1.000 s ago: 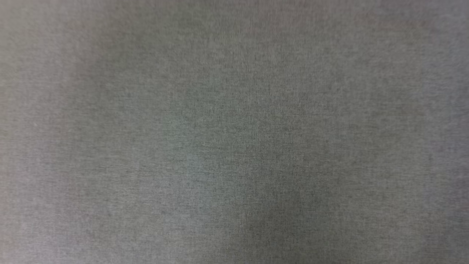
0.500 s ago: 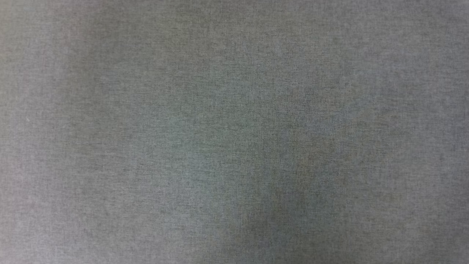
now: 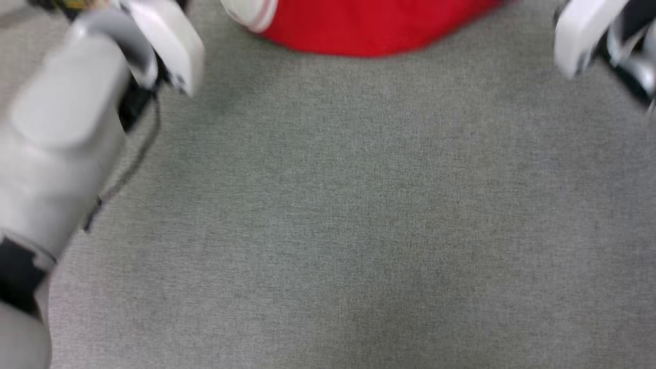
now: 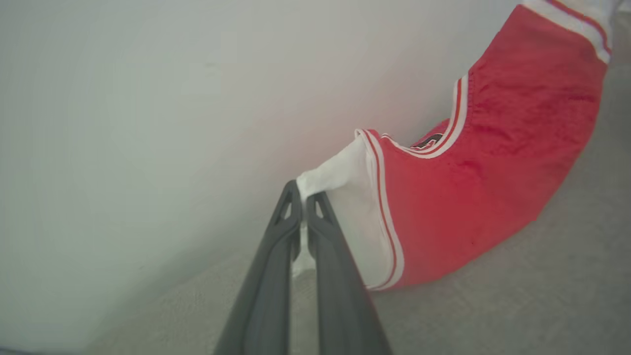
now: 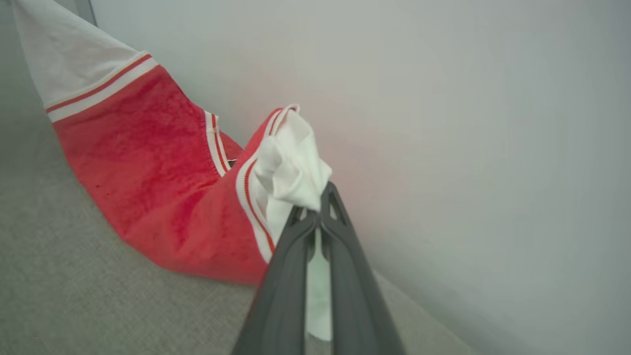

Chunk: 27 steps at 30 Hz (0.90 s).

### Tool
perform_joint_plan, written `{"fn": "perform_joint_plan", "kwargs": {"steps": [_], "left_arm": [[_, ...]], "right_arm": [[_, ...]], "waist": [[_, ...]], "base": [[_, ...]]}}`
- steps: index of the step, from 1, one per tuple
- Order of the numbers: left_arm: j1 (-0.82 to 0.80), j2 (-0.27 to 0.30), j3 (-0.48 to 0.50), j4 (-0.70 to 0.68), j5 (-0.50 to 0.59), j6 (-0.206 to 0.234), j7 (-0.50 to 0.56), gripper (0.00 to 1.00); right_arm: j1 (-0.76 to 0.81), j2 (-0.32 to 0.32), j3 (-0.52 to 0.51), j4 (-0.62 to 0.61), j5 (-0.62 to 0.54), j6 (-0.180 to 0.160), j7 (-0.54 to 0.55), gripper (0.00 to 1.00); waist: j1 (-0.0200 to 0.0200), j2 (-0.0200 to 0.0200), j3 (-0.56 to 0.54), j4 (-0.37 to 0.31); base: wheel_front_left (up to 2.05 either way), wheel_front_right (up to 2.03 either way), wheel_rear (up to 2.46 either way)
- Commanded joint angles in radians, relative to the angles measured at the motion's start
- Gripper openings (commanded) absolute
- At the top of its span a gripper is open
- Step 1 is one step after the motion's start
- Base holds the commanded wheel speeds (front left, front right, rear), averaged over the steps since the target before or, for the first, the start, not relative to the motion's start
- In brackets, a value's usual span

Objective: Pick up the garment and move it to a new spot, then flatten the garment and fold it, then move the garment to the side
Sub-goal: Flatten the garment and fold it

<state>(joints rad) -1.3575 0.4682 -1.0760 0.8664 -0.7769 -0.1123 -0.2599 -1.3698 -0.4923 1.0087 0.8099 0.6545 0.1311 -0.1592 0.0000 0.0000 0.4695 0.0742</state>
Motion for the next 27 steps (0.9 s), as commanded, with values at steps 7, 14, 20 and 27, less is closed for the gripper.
{"fn": "perform_joint_plan", "kwargs": {"steps": [7,14,20,27], "left_arm": [[0.408,0.116,0.082,-0.262,0.012,0.078,-0.006,0.00],[0.683,0.214,0.042,-0.386,-0.010,0.116,-0.002,0.00],[0.907,0.340,0.010,-0.489,-0.074,0.184,0.040,0.00],[1.073,0.425,-0.027,-0.602,-0.135,0.233,0.086,0.00]], "right_arm": [[0.303,-0.115,0.083,-0.132,0.120,-0.001,-0.036,0.00],[0.521,-0.216,0.116,-0.222,0.196,-0.001,-0.011,0.00],[0.788,-0.339,0.103,-0.337,0.245,-0.001,0.019,0.00],[1.026,-0.439,0.045,-0.467,0.279,-0.001,0.095,0.00]], "waist": [[0.0000,0.0000,-0.138,0.004],[0.0000,0.0000,-0.249,-0.002],[0.0000,0.0000,-0.351,-0.009],[0.0000,0.0000,-0.416,-0.021]], "base": [[0.00,0.00,0.00],[0.00,0.00,0.00],[0.00,0.00,0.00],[0.00,0.00,0.00]]}}
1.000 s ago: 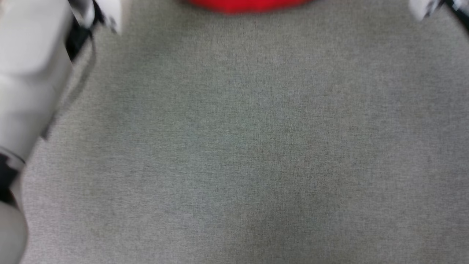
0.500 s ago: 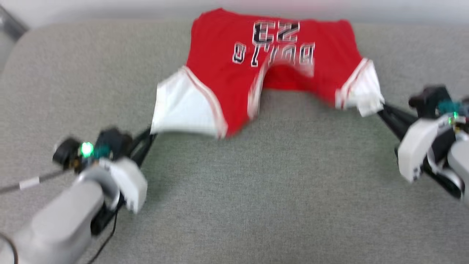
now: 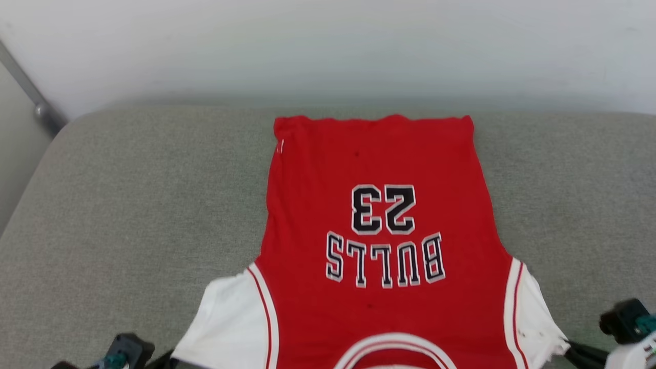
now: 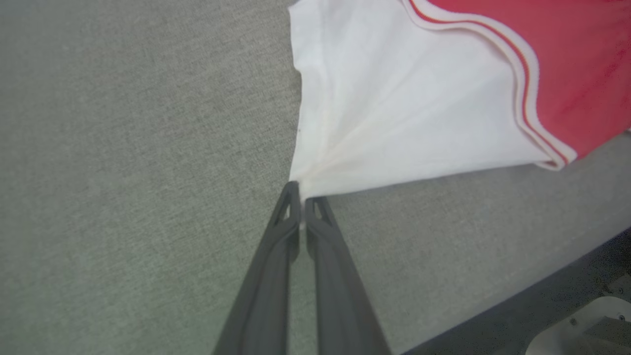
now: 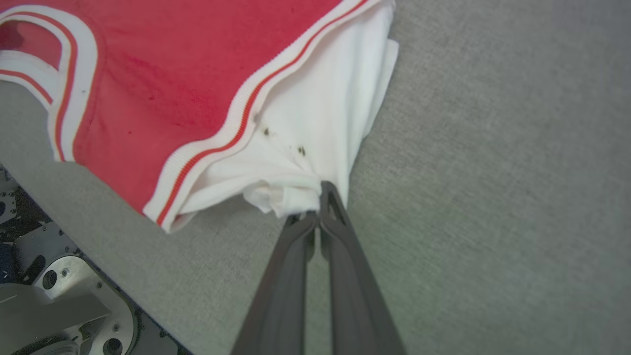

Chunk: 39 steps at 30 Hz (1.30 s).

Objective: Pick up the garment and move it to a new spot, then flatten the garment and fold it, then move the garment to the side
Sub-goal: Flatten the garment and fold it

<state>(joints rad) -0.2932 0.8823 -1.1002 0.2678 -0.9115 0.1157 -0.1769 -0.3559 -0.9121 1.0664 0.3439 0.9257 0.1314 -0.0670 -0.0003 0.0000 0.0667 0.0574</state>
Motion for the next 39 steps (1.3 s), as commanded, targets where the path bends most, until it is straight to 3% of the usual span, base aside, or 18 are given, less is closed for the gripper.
{"fn": "perform_joint_plan", "kwargs": {"steps": [1,9,10,11,12,17,26,30,35,39], "left_arm": [[0.028,0.021,-0.008,-0.017,-0.008,0.014,0.012,0.00],[0.100,0.053,-0.033,-0.087,-0.026,0.053,0.037,0.00],[0.101,0.052,-0.036,-0.095,-0.023,0.056,0.041,0.00],[0.099,0.053,-0.037,-0.100,-0.019,0.058,0.042,0.00],[0.096,0.053,-0.036,-0.106,-0.018,0.061,0.043,0.00],[0.094,0.050,-0.035,-0.135,-0.011,0.075,0.033,0.00],[0.020,0.033,-0.031,-0.207,0.055,0.099,0.034,0.00],[-0.016,0.025,-0.028,-0.230,0.086,0.102,0.037,0.00],[-0.086,-0.012,-0.029,-0.258,0.139,0.098,0.042,0.00],[-0.135,-0.052,-0.025,-0.252,0.169,0.093,0.031,0.00]], "right_arm": [[0.045,-0.028,-0.025,-0.015,0.012,-0.001,0.016,0.00],[0.258,-0.051,-0.123,-0.105,0.034,-0.001,0.124,0.00],[0.271,-0.046,-0.140,-0.109,0.031,-0.002,0.135,0.21],[0.282,-0.041,-0.157,-0.116,0.023,-0.001,0.145,0.66],[0.284,-0.036,-0.179,-0.124,0.014,-0.001,0.150,1.00],[0.284,-0.046,-0.312,-0.170,-0.020,-0.001,0.172,1.00],[0.135,-0.166,-0.667,-0.310,-0.028,-0.001,0.251,1.00],[0.037,-0.186,-0.734,-0.352,-0.040,-0.001,0.334,1.00],[-0.145,-0.207,-0.754,-0.367,-0.042,-0.001,0.588,1.00],[-0.329,-0.164,-0.729,-0.302,-0.063,-0.001,0.853,1.00]], "waist": [[0.0003,0.0000,-0.020,-0.004],[0.0003,0.0000,-0.045,-0.002],[0.0003,0.0000,-0.045,-0.001],[0.0003,0.0000,-0.045,0.000],[0.0003,0.0000,-0.045,-0.001],[0.0003,0.0000,-0.029,-0.001],[0.0003,0.0000,0.058,0.054],[0.0003,0.0000,0.111,0.087],[0.0003,0.0000,0.219,0.156],[0.0003,0.0000,0.302,0.203]], "base": [[0.00,0.00,0.00],[0.00,0.00,0.00],[0.00,0.00,0.00],[0.00,0.00,0.00],[0.00,0.00,0.00],[0.00,0.00,0.00],[0.00,0.00,0.00],[0.00,0.00,0.00],[0.00,0.00,0.00],[0.00,0.00,0.00]]}}
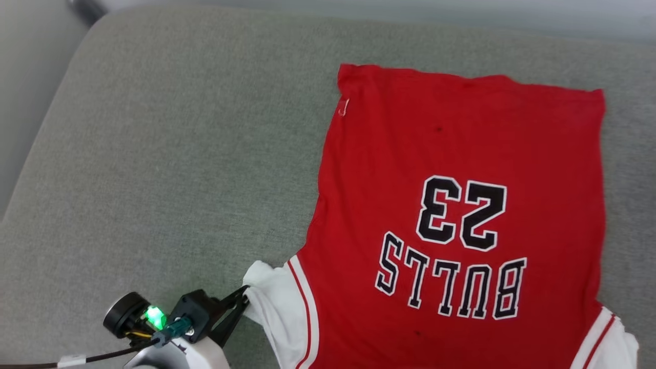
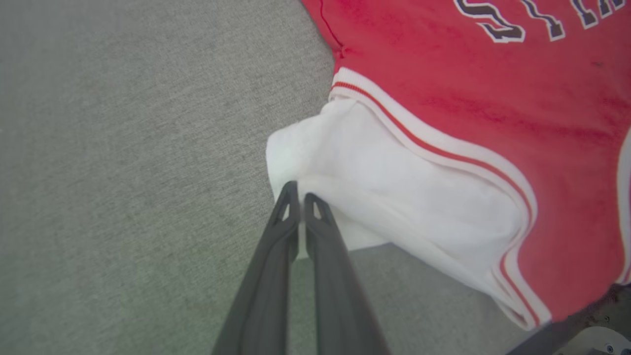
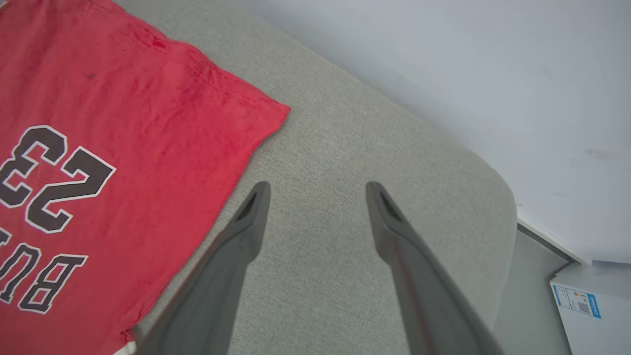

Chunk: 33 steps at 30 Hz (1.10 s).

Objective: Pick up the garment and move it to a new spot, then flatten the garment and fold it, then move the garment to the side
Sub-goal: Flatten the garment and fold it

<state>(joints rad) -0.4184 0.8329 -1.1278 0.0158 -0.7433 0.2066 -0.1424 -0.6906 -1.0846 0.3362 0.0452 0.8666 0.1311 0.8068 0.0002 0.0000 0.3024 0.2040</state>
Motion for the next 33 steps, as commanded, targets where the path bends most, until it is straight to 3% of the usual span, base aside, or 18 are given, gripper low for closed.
{"fn": "perform_joint_plan", "kwargs": {"steps": [1,6,10,16,24,25,33], "left_arm": [[-0.023,-0.014,0.004,-0.001,0.006,0.000,-0.007,0.00],[-0.056,-0.044,0.008,-0.006,0.037,0.003,-0.030,0.00],[-0.076,-0.067,0.007,-0.013,0.061,0.010,-0.045,0.00],[-0.085,-0.113,-0.001,-0.006,0.075,0.012,-0.057,0.00],[-0.082,-0.119,-0.003,0.022,0.074,0.009,-0.064,0.00],[-0.080,-0.116,-0.004,0.025,0.072,0.008,-0.065,0.00],[-0.048,-0.088,-0.003,0.021,0.058,0.024,-0.069,0.00]], "right_arm": [[-0.044,0.020,0.009,0.016,-0.017,-0.001,0.047,1.00],[-0.266,0.105,0.060,0.115,-0.114,-0.001,0.315,1.00],[-0.378,0.161,0.082,0.189,-0.186,-0.001,0.453,1.00],[-0.361,0.218,0.068,0.285,-0.232,-0.001,0.499,1.00],[-0.210,0.264,0.063,0.345,-0.234,0.000,0.502,1.00],[-0.203,0.263,0.062,0.340,-0.229,0.000,0.501,0.00],[-0.235,0.253,0.073,0.284,-0.228,-0.001,0.401,0.00]], "waist": [[-0.0002,0.0000,0.087,0.070],[-0.0002,0.0000,0.180,0.115],[-0.0002,0.0000,0.244,0.152],[-0.0002,0.0000,0.292,0.190],[-0.0002,0.0000,0.296,0.191],[-0.0002,0.0000,0.293,0.189],[-0.0002,0.0000,0.179,0.160]], "base": [[0.00,0.00,0.00],[0.00,0.00,0.00],[0.00,0.00,0.00],[0.00,0.00,0.00],[0.00,0.00,0.00],[0.00,0.00,0.00],[0.00,0.00,0.00]]}}
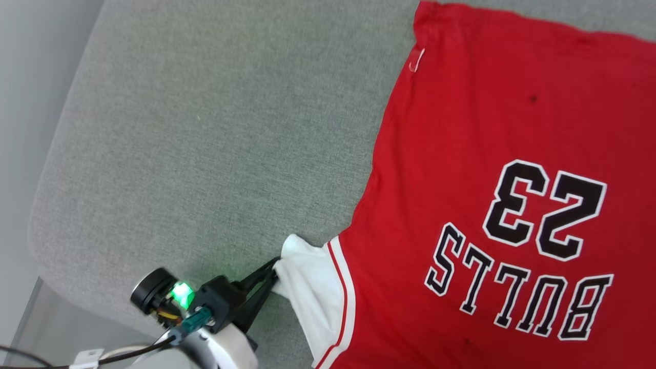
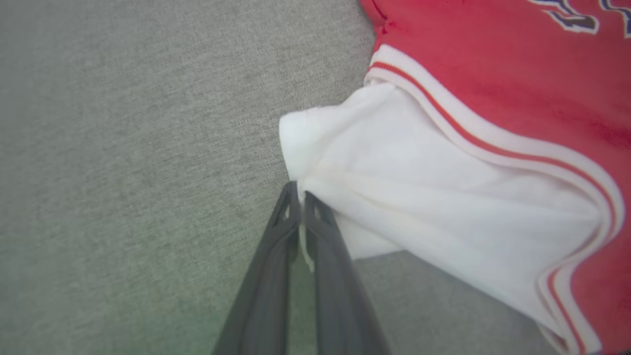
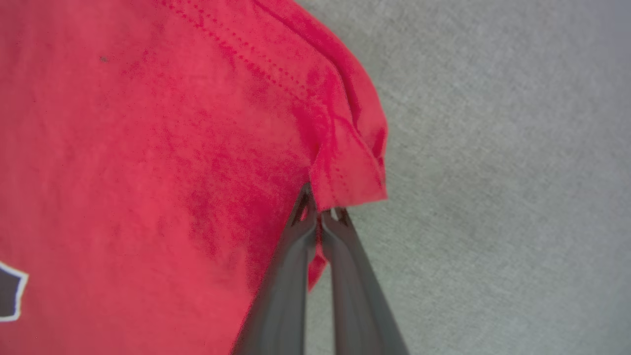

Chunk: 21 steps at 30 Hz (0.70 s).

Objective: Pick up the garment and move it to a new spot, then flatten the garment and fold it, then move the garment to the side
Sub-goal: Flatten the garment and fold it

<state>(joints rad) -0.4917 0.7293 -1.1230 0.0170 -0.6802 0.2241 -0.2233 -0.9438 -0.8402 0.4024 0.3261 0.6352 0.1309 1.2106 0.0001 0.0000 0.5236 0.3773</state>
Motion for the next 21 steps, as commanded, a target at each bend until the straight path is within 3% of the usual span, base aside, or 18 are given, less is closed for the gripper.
{"fn": "perform_joint_plan", "kwargs": {"steps": [1,7,15,21], "left_arm": [[0.032,0.017,-0.003,0.013,-0.018,0.008,0.011,0.00],[0.073,0.065,0.006,-0.021,-0.043,0.033,0.020,0.00],[0.140,0.108,0.001,-0.064,-0.072,0.080,0.031,0.00],[0.180,0.136,0.002,-0.079,-0.088,0.103,0.023,0.00]], "right_arm": [[0.014,0.012,0.010,-0.006,0.011,0.000,-0.021,0.00],[0.057,-0.031,0.089,-0.098,0.080,0.000,-0.099,0.00],[0.229,-0.196,0.152,-0.315,0.212,0.000,-0.206,0.00],[0.470,-0.314,0.111,-0.401,0.297,0.000,-0.291,0.00]], "waist": [[-0.0001,0.0000,-0.062,-0.019],[-0.0001,0.0000,-0.175,-0.065],[-0.0001,0.0000,-0.271,-0.135],[-0.0001,0.0000,-0.304,-0.194]], "base": [[0.00,0.00,0.00],[0.00,0.00,0.00],[0.00,0.00,0.00],[0.00,0.00,0.00]]}}
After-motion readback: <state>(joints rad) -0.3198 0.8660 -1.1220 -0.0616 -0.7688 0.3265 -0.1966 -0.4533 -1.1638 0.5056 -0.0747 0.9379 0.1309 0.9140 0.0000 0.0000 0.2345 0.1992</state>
